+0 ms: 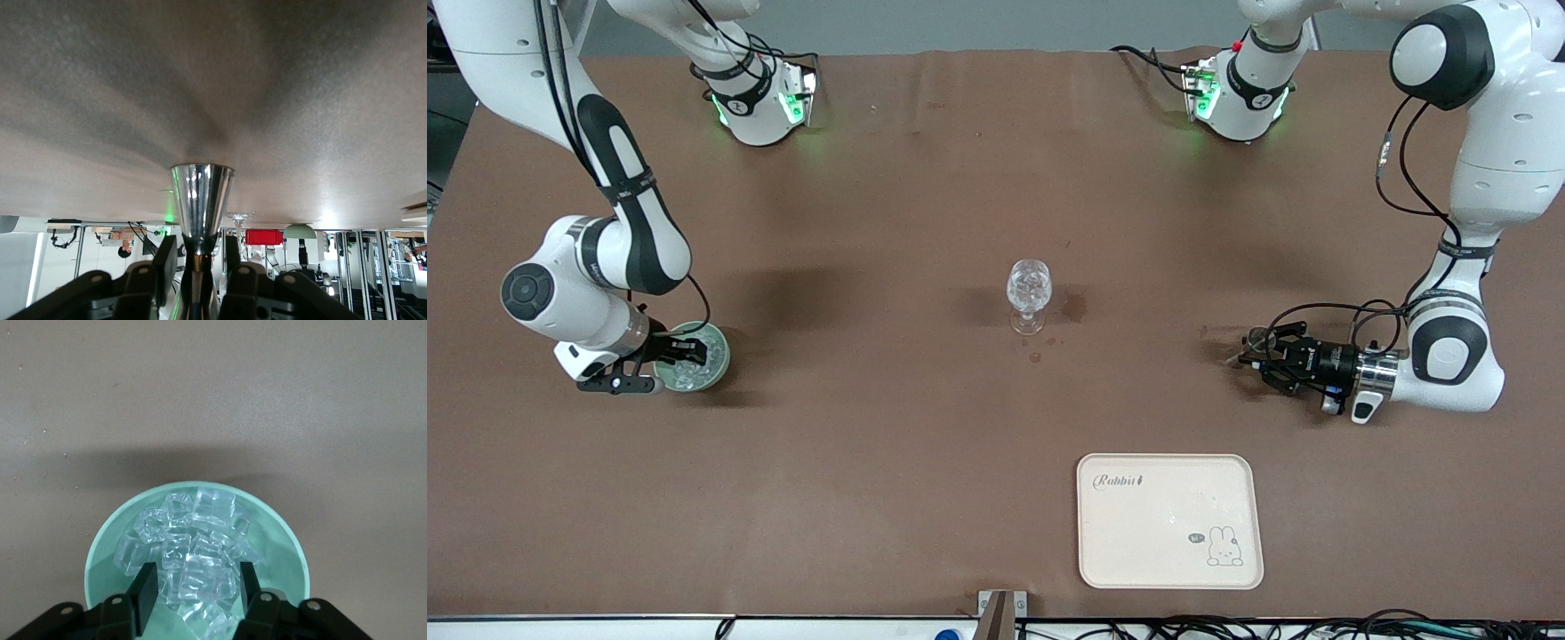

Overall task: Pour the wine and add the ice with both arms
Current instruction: 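Carry the jigger over the glass with the left gripper while the right gripper lifts ice, then tilt the jigger over the wine glass with the left gripper to pour, then move the jigger to the tray while the right gripper carries ice to the glass, then drop the ice cube into the glass while the left gripper lowers the jigger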

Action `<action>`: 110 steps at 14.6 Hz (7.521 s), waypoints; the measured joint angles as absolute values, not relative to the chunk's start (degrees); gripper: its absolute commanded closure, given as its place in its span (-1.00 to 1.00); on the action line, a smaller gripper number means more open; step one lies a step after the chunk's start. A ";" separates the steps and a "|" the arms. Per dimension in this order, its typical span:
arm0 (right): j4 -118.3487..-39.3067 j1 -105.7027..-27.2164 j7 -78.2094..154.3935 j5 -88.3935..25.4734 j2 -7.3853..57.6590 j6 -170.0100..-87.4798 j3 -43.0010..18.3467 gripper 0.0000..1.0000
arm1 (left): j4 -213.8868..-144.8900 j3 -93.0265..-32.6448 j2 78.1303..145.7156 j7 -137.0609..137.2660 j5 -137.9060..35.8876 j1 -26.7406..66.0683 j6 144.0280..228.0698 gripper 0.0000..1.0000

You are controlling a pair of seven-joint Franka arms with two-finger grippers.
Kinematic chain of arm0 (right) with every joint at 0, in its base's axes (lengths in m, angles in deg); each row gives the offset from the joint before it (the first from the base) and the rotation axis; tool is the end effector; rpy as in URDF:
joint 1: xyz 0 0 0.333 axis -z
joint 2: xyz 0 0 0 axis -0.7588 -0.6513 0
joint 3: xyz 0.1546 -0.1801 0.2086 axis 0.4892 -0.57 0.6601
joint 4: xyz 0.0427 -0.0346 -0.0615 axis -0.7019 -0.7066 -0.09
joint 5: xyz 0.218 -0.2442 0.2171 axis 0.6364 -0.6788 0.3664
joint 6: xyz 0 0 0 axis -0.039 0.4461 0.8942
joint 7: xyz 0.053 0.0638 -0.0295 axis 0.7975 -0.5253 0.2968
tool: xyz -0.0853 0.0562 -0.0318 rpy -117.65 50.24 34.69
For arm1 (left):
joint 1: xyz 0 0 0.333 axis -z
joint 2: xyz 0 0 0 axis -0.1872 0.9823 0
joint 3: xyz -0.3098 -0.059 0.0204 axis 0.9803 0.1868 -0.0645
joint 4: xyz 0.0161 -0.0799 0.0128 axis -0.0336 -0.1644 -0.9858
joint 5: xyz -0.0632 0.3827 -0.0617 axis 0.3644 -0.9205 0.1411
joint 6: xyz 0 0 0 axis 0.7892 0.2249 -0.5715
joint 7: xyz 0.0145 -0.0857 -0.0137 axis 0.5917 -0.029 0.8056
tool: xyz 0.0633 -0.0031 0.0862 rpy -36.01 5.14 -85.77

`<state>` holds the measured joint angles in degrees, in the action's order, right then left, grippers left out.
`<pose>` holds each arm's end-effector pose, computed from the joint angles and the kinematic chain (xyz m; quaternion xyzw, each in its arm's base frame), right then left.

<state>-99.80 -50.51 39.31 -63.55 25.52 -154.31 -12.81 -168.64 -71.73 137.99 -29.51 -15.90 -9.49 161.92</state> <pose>0.5802 -0.0481 0.2258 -0.9997 0.0166 0.0150 0.0072 0.6165 0.0559 0.1167 0.6856 0.4818 -0.4483 0.3112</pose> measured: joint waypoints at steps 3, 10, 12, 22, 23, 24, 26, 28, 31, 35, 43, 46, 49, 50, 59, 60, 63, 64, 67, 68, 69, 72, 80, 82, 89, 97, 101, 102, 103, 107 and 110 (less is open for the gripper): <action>-99.80 -50.51 39.31 -63.48 25.52 -154.31 -12.81 0.31 | -168.64 -71.73 138.26 -29.53 -14.61 -9.52 161.92 0.85; -99.66 -50.51 39.01 -62.68 25.53 -154.44 -12.81 0.88 | -167.47 -68.17 137.57 -37.06 -11.74 -9.84 161.98 0.99; -99.34 -50.51 38.90 -62.61 25.53 -154.42 -12.81 0.88 | -166.86 -64.86 135.78 -41.75 -11.67 -9.70 162.02 0.99; -82.56 -49.88 38.81 -62.57 26.44 -134.20 -13.42 0.87 | -173.20 -60.13 119.44 -55.90 -11.66 -0.19 169.44 0.99; -81.84 -49.71 38.81 -62.58 26.78 -133.49 -13.47 0.87 | -174.31 -60.13 117.82 -57.05 -11.67 1.62 171.04 0.99; -81.52 -49.57 38.81 -62.58 27.26 -132.89 -13.51 0.88 | -175.40 -60.14 116.29 -58.58 -11.69 3.47 172.91 0.99; -81.29 -49.28 38.82 -62.58 28.43 -131.66 -13.54 0.87 | -177.02 -60.14 113.65 -62.12 -12.20 7.30 175.88 0.99; -81.19 -49.10 38.83 -62.64 29.75 -130.25 -13.68 0.87 | -178.28 -60.15 111.54 -65.62 -14.01 10.57 178.24 0.99; -81.17 -49.06 38.86 -63.69 32.02 -128.45 -13.73 0.87 | -180.17 -60.20 109.42 -69.63 -16.84 13.92 180.52 0.99; -81.13 -49.05 38.88 -64.23 35.55 -124.65 -13.74 0.87 | -180.86 -60.21 108.92 -77.40 -24.41 18.01 183.00 0.99; -81.10 -49.07 39.02 -66.28 46.37 -113.60 -13.72 0.87 | -180.86 -60.21 108.92 -89.30 -37.23 23.35 184.66 0.99; -81.14 -49.07 39.09 -66.41 50.08 -110.52 -13.66 0.87 | -180.43 -60.21 108.92 -94.09 -41.67 24.83 184.89 0.99; -81.17 -49.07 39.13 -66.61 52.00 -109.09 -13.52 0.87 | -179.75 -60.21 108.91 -98.13 -45.53 25.83 184.98 0.99; -81.17 -49.07 39.14 -66.68 52.46 -108.71 -13.49 0.87 | -179.45 -60.20 108.91 -99.26 -46.45 26.02 184.98 0.99; -81.17 -49.07 39.64 -67.04 53.38 -108.09 -13.48 0.87 | -178.11 -60.19 108.91 -107.96 -55.89 30.06 184.98 0.99; -81.17 -49.07 39.65 -67.05 53.39 -108.09 -13.48 0.87 | -177.99 -60.19 108.91 -108.89 -57.07 30.23 184.98 0.99; -81.17 -49.07 39.68 -67.06 53.39 -108.09 -13.48 0.87 | -177.54 -60.19 108.91 -111.23 -59.89 31.09 184.98 0.99; -81.17 -49.07 39.68 -67.06 53.39 -108.09 -13.48 0.87 | -177.46 -60.19 108.91 -111.67 -60.41 31.35 184.98 0.99; -81.17 -49.07 39.70 -67.07 53.39 -108.09 -13.48 0.87 | -177.42 -60.19 108.91 -111.80 -60.60 31.82 184.98 0.99; -81.17 -49.07 39.70 -67.07 53.40 -108.09 -13.48 0.87 | -177.41 -60.19 108.91 -111.80 -60.60 31.87 184.98 0.99; -81.18 -49.07 39.70 -67.07 53.39 -108.09 -13.48 0.87 | -177.39 -60.21 108.91 -111.80 -60.61 31.86 184.98 0.99; -81.21 -49.07 39.71 -67.07 53.40 -108.05 -13.48 0.87 | -177.19 -60.34 108.91 -111.62 -59.39 31.07 185.12 0.99; -81.22 -49.08 39.73 -67.07 53.39 -108.01 -13.44 0.87 | -174.36 -60.42 108.90 -101.63 -46.71 26.93 185.06 0.99; -81.24 -49.11 39.73 -67.07 53.39 -108.01 -13.37 0.87 | -172.55 -60.44 108.89 -98.78 -43.34 24.12 184.50 0.99; -81.24 -53.94 31.15 -67.04 53.39 -110.21 -12.35 0.90 | -167.64 -60.80 111.34 -86.98 -28.29 13.45 183.97 0.99; -77.38 -80.11 -9.90 -67.11 46.97 -113.96 -11.37 0.95 | -160.40 -61.19 124.13 -72.17 -12.46 3.95 187.17 0.99; -67.61 -89.99 -24.60 -67.12 34.93 -115.25 -11.36 0.96 | -158.09 -61.24 130.47 -66.16 -7.00 1.65 193.30 0.99; -64.71 -91.88 -27.75 -67.12 31.42 -116.55 -11.37 0.97 | -157.35 -61.27 131.99 -64.75 -3.66 1.25 194.43 0.99; -61.75 -93.53 -30.44 -67.12 27.94 -117.85 -11.37 0.97 | -156.45 -61.30 133.58 -63.76 -0.83 1.01 195.49 0.99; -51.51 -98.98 -39.60 -67.12 15.37 -122.93 -11.52 0.98 | -152.72 -61.29 140.34 -60.89 2.54 0.94 200.03 0.99; -47.88 -100.87 -41.42 -67.12 11.28 -123.73 -11.67 0.96 | -150.70 -61.32 144.57 -58.26 7.45 0.79 200.87 0.97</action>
